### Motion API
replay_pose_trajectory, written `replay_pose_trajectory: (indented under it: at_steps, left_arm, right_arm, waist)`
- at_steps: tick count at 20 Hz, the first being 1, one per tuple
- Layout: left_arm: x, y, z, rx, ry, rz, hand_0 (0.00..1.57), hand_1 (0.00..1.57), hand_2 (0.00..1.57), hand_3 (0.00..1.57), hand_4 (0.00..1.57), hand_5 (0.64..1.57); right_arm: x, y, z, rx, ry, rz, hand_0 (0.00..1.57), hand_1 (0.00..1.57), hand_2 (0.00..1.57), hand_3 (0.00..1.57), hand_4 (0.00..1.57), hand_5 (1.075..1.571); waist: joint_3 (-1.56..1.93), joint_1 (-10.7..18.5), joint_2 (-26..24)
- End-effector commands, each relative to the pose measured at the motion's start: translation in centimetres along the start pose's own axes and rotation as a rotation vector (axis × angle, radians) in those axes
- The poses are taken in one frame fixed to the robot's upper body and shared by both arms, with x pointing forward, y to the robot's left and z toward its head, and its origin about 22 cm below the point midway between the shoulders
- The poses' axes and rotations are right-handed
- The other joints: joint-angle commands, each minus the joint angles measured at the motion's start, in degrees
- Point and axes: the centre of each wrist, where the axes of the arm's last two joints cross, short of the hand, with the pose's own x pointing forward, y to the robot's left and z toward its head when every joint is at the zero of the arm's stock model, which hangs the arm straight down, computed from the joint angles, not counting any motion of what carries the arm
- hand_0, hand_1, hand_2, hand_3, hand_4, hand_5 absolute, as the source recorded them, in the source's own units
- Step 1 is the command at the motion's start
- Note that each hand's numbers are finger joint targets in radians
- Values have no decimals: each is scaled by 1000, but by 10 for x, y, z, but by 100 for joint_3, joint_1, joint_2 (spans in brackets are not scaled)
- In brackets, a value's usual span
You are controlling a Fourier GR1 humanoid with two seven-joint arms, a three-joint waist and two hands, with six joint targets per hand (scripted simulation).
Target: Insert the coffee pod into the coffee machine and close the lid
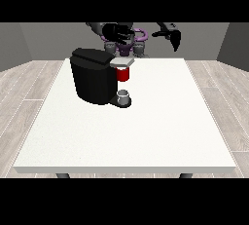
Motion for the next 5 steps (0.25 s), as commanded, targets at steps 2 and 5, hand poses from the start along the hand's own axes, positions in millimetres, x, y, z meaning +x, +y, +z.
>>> replay_pose_trajectory:
  at_steps: [2, 5]
  left_arm:
    - [-14, 23, 10, 42, 51, 9, 0, 0, 0, 0, 192, 1571]
    - [-18, 13, 17, 61, 82, 11, 0, 0, 0, 0, 192, 1571]
  right_arm:
    - [-25, 27, 41, 4, -1, -172, 0, 0, 0, 0, 286, 1571]
    - [-58, 33, 80, -72, 74, -184, 0, 0, 0, 0, 157, 1571]
  waist:
    - [1, -330, -352]
    - [3, -498, -557]
